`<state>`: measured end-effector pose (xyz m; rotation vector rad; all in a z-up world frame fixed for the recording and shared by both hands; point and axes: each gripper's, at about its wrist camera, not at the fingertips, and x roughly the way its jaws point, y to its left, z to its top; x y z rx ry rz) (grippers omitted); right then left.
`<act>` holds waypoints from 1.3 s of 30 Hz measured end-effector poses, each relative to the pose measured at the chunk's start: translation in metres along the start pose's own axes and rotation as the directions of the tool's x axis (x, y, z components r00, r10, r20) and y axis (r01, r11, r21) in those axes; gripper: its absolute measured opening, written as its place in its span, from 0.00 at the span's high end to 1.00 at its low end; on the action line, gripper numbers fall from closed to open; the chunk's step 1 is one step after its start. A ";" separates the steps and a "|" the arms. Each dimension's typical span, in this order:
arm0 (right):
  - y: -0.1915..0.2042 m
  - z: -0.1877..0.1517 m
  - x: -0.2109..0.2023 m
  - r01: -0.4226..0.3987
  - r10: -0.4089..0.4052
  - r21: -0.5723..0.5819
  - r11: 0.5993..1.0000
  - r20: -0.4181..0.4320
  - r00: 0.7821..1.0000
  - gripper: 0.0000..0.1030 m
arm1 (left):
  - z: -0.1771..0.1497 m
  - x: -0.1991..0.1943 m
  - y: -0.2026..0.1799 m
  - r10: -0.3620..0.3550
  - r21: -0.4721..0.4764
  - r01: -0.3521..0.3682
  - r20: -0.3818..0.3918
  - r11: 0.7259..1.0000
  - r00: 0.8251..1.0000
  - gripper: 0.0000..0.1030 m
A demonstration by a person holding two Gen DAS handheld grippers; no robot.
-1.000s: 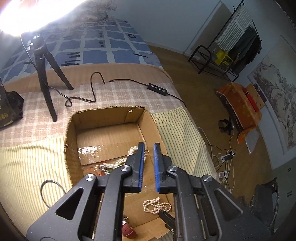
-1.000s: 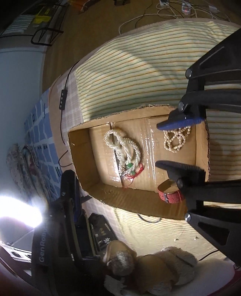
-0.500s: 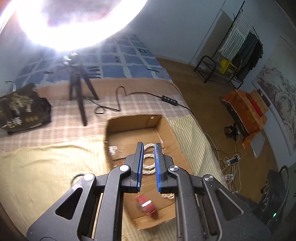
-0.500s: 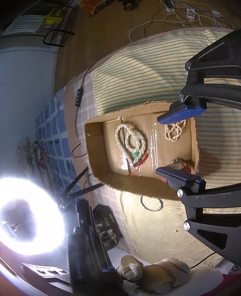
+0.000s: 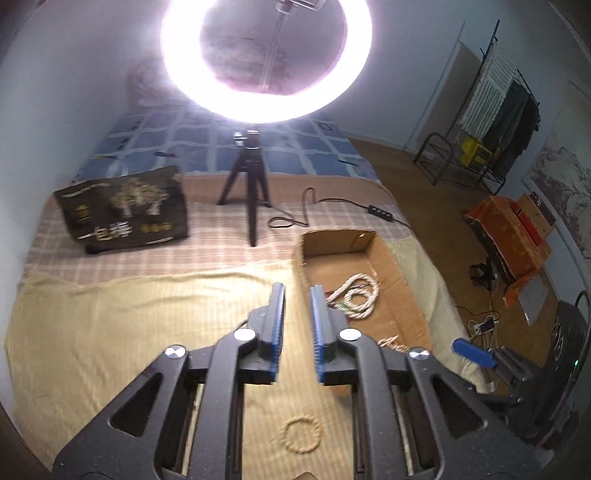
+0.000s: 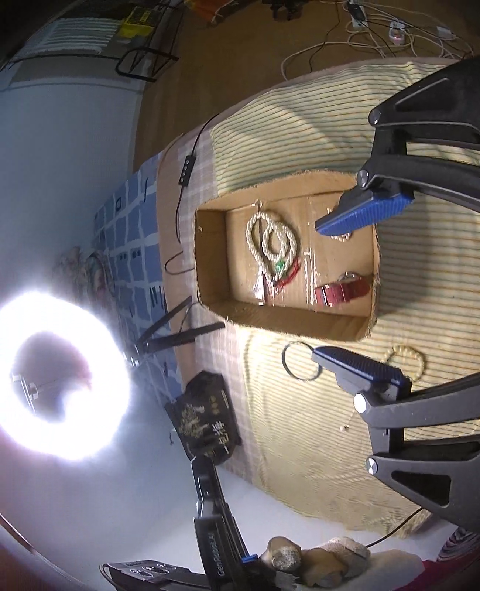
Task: Organize jewelry
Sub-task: 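Move left gripper to a pearl stud earring while right gripper approaches the beige bead bracelet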
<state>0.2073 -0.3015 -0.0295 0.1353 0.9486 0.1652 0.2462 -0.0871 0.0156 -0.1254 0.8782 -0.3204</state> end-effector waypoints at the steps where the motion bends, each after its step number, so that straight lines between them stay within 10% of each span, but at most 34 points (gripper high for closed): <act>1: 0.005 -0.002 -0.001 -0.003 0.003 -0.012 1.000 0.001 1.000 0.30 | -0.004 -0.006 0.004 0.006 0.003 -0.006 0.006 1.000 1.000 0.80; 24: 0.073 -0.091 0.025 -0.078 0.055 -0.134 0.988 -0.170 0.984 0.18 | -0.142 -0.022 0.089 0.021 -0.063 -0.030 -0.136 0.998 0.991 0.80; 39: 0.060 -0.109 0.075 -0.095 0.087 -0.008 0.995 -0.332 0.939 0.51 | -0.179 0.046 0.111 -0.036 -0.155 -0.012 -0.306 0.988 0.951 0.80</act>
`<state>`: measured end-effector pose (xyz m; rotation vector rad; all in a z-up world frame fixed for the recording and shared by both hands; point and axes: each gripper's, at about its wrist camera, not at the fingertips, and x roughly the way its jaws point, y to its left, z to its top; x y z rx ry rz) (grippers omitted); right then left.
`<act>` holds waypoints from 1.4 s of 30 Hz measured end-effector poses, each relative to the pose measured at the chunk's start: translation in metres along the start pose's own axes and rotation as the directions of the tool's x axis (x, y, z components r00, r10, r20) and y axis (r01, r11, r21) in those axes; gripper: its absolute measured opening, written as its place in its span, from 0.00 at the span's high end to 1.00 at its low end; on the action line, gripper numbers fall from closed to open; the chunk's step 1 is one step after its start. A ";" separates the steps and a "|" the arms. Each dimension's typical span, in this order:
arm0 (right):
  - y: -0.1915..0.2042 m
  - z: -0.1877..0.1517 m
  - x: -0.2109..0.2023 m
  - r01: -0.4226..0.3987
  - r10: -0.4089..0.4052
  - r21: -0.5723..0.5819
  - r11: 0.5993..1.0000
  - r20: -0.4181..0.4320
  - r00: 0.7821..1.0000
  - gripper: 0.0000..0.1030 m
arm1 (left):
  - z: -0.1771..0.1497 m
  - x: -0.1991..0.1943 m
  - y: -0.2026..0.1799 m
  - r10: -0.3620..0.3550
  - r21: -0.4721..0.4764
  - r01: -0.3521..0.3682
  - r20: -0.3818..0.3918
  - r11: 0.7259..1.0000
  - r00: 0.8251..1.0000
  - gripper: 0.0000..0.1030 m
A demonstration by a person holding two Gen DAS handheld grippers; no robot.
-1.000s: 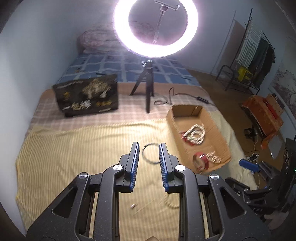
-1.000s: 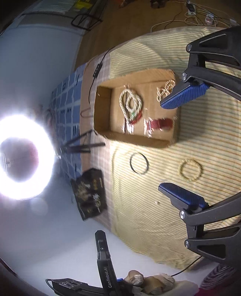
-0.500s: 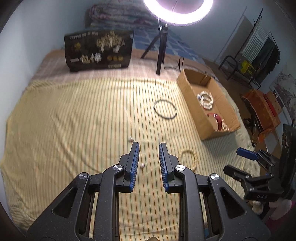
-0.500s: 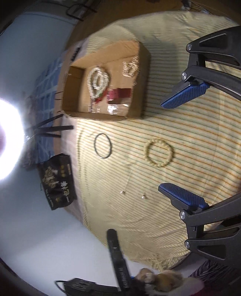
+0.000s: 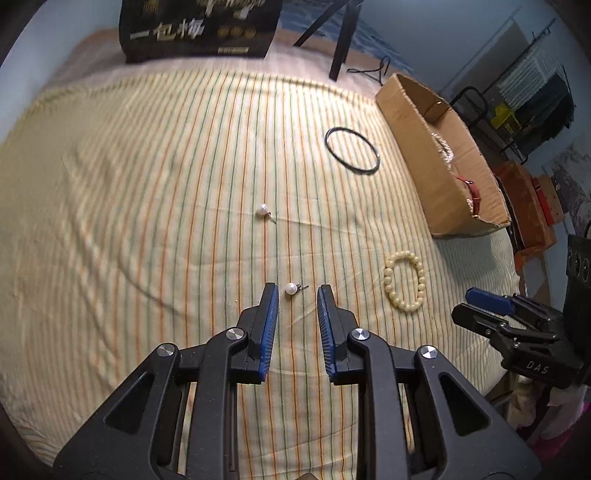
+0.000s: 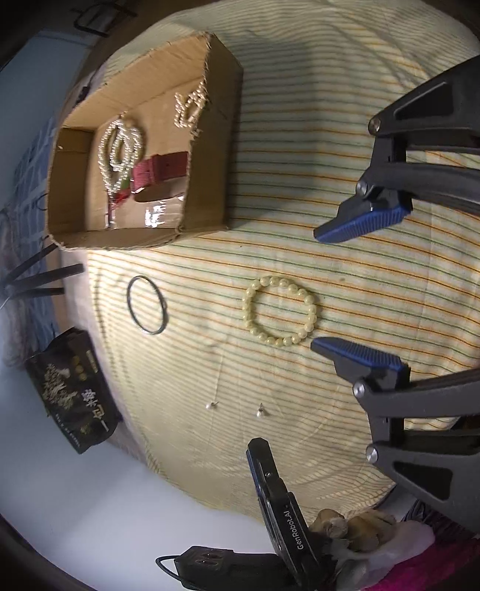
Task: Organize jewelry
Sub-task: 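Move left gripper to a pearl stud earring while right gripper approaches the beige bead bracelet, then pinch the pearl earring with left gripper while right gripper grasps the bead bracelet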
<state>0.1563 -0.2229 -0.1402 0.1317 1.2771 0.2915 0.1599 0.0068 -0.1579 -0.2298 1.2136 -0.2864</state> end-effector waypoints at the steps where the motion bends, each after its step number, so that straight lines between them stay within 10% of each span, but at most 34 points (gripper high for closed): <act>1: 0.000 0.000 0.003 -0.003 0.003 0.000 1.000 -0.006 1.000 0.52 | 0.001 0.003 0.001 0.000 -0.002 0.000 -0.004 1.000 1.000 0.80; 42: 0.006 0.016 0.047 0.059 -0.059 -0.002 0.998 -0.022 0.998 0.78 | 0.010 0.046 -0.014 0.139 0.070 -0.135 -0.049 0.988 0.989 0.85</act>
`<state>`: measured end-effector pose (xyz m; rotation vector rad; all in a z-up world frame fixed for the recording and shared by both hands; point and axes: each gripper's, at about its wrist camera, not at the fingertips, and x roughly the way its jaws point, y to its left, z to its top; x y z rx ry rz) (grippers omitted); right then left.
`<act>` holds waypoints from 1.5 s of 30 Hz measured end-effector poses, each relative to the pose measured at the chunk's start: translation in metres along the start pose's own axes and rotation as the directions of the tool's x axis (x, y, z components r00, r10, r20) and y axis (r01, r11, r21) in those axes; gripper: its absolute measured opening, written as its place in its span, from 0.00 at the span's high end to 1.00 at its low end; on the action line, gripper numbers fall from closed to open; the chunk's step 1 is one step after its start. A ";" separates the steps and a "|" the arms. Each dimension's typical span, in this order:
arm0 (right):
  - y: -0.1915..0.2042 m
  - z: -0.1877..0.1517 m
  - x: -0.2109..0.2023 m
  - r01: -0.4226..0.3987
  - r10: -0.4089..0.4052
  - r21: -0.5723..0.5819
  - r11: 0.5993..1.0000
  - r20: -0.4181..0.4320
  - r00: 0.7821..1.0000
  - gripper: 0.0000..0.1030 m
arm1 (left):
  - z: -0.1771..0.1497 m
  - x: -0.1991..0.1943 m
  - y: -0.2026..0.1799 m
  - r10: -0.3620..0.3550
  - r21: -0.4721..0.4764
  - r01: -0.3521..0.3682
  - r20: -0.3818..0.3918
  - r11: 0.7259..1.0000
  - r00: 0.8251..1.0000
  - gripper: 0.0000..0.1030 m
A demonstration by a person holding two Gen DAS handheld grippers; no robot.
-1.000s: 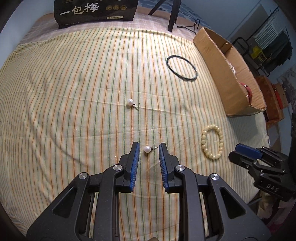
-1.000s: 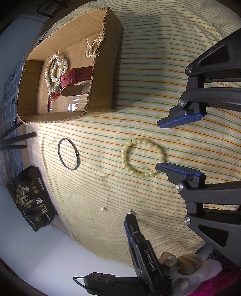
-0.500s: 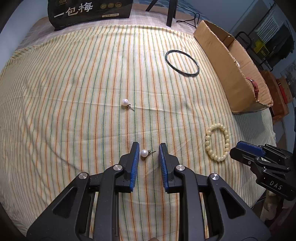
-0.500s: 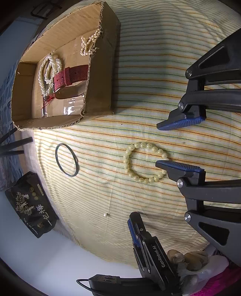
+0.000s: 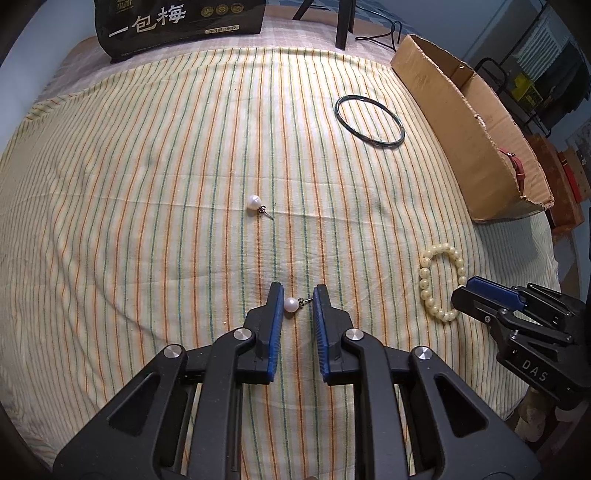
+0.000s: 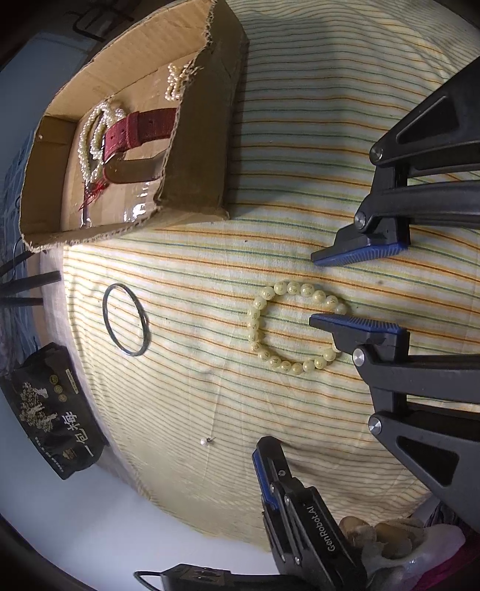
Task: Organize jewelry
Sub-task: 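Pinch the pearl earring with left gripper while right gripper grasps the bead bracelet, then carry the earring in left gripper while right gripper carries the bracelet over the box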
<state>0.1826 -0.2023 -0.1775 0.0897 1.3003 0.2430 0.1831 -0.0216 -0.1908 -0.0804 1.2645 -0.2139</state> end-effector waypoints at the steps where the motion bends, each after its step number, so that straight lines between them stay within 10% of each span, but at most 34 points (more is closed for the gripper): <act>1: 0.002 0.000 0.001 0.002 -0.002 -0.005 1.000 0.001 1.000 0.82 | 0.000 0.000 0.000 0.001 0.000 -0.001 0.001 1.000 1.000 0.85; 7: 0.006 -0.002 -0.002 -0.014 0.015 -0.015 1.000 0.017 1.000 0.94 | 0.000 -0.005 0.001 -0.009 -0.012 0.009 0.006 1.000 1.000 0.86; 45: -0.027 0.013 -0.127 -0.144 0.126 0.028 0.989 0.340 0.932 0.95 | 0.020 -0.080 -0.040 -0.172 -0.017 0.177 0.160 0.984 0.972 0.95</act>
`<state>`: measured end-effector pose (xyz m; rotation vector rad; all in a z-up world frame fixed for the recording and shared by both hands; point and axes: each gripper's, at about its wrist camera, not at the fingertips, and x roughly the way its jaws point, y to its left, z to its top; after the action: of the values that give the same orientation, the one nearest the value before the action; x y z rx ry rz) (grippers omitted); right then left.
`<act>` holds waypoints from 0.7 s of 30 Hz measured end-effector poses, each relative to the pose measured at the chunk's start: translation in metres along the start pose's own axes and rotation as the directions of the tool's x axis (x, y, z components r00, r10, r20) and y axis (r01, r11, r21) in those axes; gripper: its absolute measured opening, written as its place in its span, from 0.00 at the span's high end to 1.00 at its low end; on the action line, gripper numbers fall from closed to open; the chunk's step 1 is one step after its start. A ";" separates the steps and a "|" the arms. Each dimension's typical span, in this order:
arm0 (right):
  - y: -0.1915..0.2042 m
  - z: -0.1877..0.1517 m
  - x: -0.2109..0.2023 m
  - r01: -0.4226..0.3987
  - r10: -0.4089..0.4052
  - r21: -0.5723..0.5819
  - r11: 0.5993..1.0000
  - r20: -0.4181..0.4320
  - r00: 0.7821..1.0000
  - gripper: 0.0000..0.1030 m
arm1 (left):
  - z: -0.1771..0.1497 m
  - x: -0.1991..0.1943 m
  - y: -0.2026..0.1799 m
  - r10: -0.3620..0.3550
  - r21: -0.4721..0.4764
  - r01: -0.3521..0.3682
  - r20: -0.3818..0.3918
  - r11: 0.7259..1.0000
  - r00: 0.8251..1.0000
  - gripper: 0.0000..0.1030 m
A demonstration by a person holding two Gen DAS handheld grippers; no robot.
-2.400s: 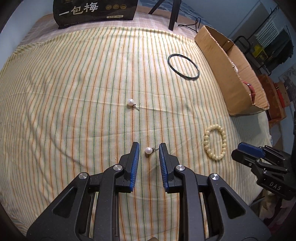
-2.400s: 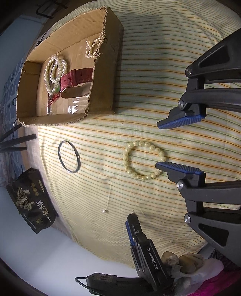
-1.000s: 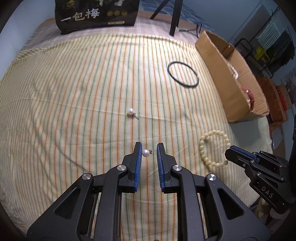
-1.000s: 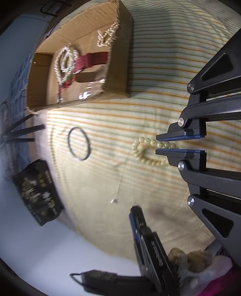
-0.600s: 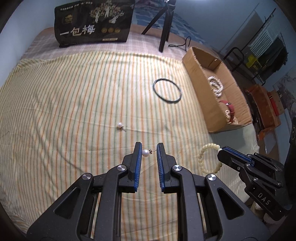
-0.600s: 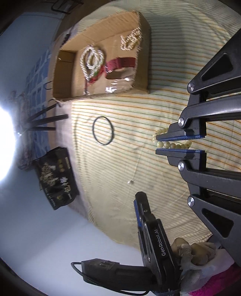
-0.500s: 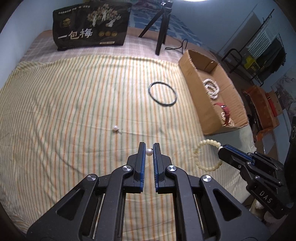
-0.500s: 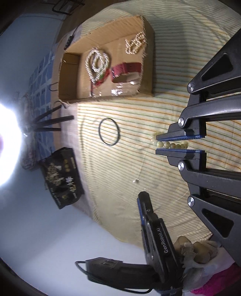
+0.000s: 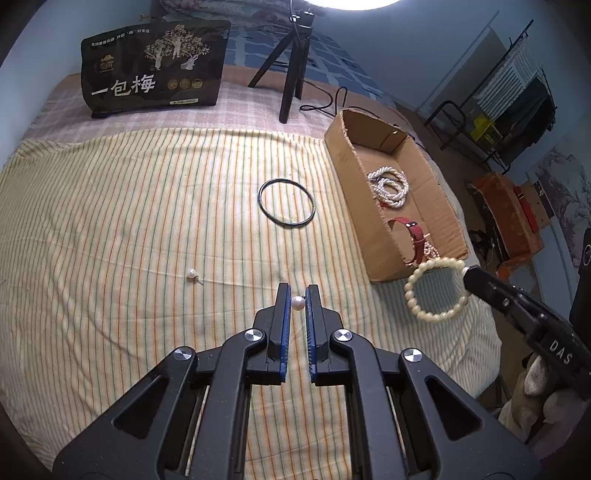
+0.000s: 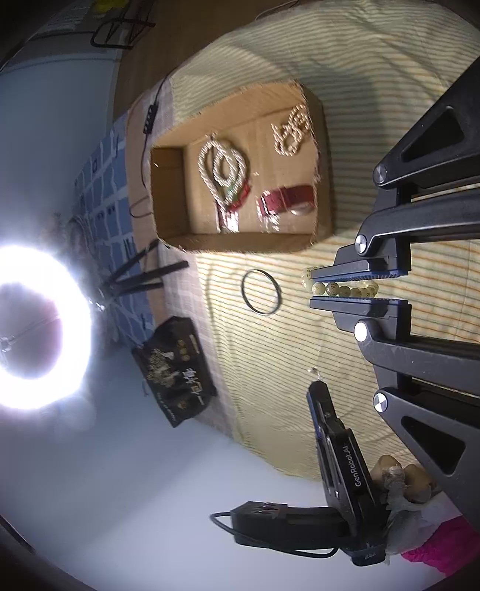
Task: Organize jewelry
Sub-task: 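Carry the earring in left gripper while right gripper carries the bracelet over the box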
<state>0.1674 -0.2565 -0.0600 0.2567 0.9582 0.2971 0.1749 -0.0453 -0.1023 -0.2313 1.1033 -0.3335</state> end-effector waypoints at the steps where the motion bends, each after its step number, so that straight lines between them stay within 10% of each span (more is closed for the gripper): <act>1: -0.001 0.001 -0.002 0.007 -0.007 0.009 1.000 0.014 1.000 0.95 | 0.001 -0.001 -0.001 -0.007 -0.004 0.007 0.002 1.000 1.000 0.95; 21: -0.057 0.043 -0.020 0.084 -0.095 0.102 0.991 0.101 0.990 0.95 | 0.046 0.018 -0.062 -0.081 0.045 0.079 0.031 0.996 0.996 0.95</act>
<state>0.1997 -0.3206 -0.0405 0.3149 0.8777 0.1529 0.2144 -0.1085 -0.0757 -0.2423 1.0551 -0.4234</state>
